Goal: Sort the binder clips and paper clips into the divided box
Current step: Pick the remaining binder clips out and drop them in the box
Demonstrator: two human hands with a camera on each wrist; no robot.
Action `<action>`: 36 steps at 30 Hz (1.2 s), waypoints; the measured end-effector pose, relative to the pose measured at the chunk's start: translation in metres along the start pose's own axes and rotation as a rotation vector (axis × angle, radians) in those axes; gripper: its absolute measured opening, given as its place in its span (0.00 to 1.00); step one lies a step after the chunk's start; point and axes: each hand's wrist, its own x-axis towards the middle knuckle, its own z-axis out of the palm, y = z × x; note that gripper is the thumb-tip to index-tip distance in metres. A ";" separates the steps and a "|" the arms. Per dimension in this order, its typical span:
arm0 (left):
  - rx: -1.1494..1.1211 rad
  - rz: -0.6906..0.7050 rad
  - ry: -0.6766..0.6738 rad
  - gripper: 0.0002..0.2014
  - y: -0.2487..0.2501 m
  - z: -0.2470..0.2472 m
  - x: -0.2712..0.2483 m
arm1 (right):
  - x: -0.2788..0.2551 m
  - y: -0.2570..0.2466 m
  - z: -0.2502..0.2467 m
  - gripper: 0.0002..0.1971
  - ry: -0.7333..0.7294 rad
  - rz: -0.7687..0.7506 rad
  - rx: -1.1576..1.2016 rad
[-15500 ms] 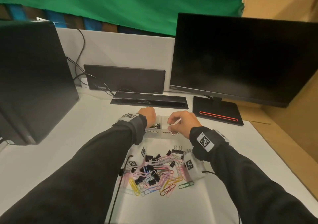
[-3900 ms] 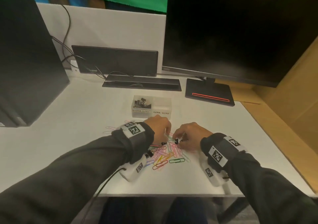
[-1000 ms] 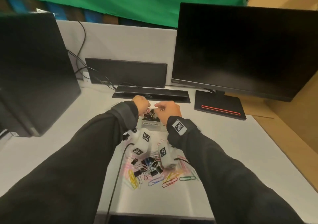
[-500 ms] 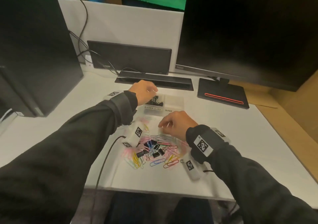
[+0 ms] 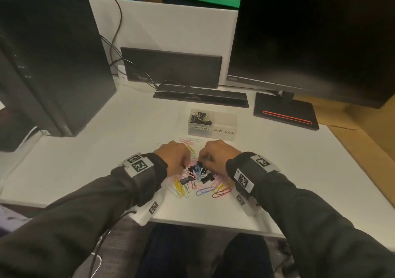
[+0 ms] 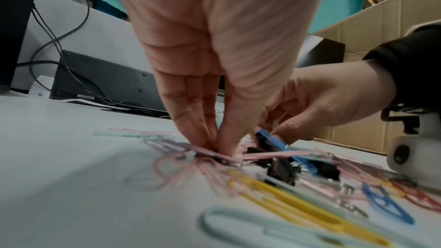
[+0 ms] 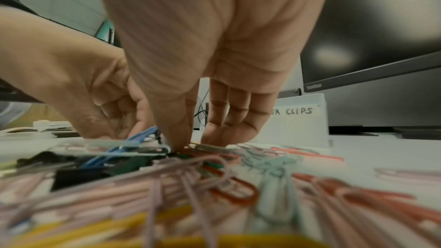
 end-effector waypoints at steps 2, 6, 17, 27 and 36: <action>-0.015 -0.009 0.021 0.11 -0.002 0.001 0.001 | 0.001 0.006 0.000 0.11 0.013 0.039 -0.019; -0.049 -0.024 0.072 0.08 -0.006 0.001 0.003 | 0.000 0.014 0.000 0.12 0.072 0.074 -0.010; -0.005 -0.036 0.009 0.15 -0.003 -0.003 0.011 | 0.008 0.007 0.000 0.09 0.053 0.053 0.010; -0.398 -0.073 0.184 0.07 -0.011 -0.012 0.015 | 0.004 0.024 -0.003 0.12 0.241 0.176 0.252; -0.606 -0.087 0.074 0.12 -0.002 -0.015 0.017 | -0.012 0.044 -0.009 0.10 0.215 0.207 0.326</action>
